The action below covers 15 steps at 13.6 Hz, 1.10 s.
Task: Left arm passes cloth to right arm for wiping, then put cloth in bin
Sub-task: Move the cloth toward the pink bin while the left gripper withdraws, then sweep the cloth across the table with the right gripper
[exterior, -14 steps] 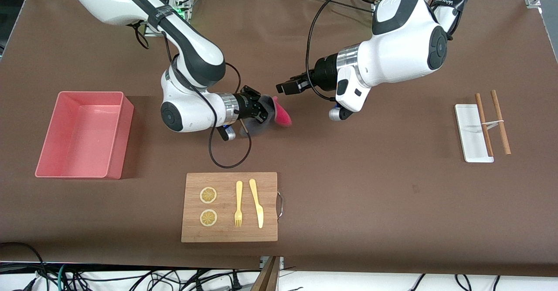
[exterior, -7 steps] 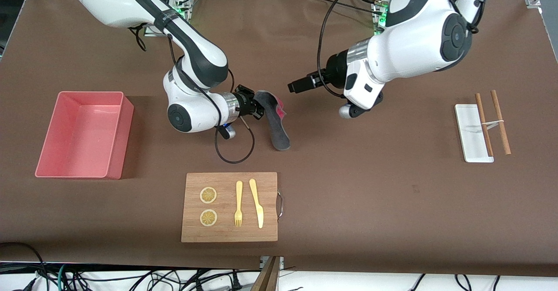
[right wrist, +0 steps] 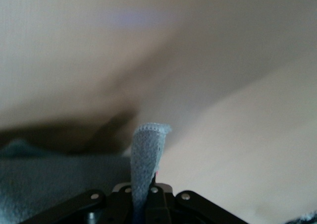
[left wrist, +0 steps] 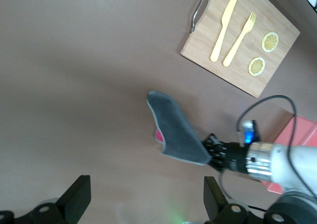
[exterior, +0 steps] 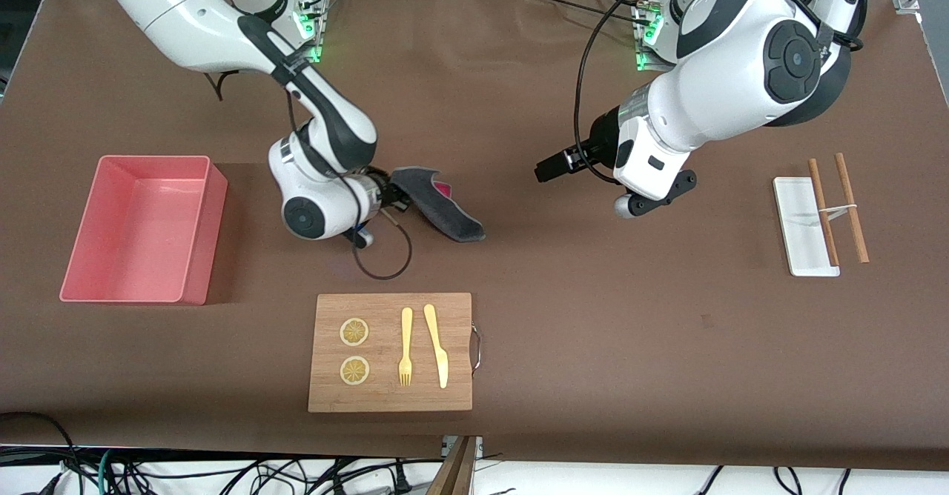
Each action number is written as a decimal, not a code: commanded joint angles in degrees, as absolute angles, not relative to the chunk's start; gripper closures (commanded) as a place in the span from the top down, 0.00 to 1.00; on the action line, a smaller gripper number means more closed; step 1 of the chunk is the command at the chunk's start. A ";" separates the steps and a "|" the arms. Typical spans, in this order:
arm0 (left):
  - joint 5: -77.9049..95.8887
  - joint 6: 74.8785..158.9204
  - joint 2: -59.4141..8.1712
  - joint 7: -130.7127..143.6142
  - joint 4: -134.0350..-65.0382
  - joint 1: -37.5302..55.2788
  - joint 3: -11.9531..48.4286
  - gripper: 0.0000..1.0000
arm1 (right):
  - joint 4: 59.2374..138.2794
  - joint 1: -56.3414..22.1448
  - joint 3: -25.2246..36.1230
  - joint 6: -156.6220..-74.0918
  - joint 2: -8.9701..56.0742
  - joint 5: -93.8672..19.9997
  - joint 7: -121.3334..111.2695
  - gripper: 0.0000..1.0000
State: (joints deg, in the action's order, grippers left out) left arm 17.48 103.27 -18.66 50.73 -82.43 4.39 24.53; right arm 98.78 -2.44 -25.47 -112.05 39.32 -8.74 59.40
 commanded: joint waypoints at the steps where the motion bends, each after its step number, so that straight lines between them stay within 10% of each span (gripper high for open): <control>1: 10.14 102.04 -18.98 43.89 -81.83 2.82 24.08 1.00 | 98.79 -2.02 -19.27 -107.15 35.70 -5.64 47.68 0.00; 9: -6.59 93.70 -15.13 12.35 -81.74 -5.25 24.17 1.00 | 96.68 -1.32 -2.39 -101.07 32.52 -0.45 16.30 0.00; 13: -4.85 90.62 -12.23 -3.84 -81.82 -10.10 22.60 1.00 | 93.60 -1.32 -2.63 -98.43 32.78 -0.79 17.73 0.00; 15: 1.19 91.23 -8.46 -5.80 -84.45 -4.87 12.10 1.00 | 93.69 -1.41 -6.75 -99.92 33.31 -0.88 24.92 0.00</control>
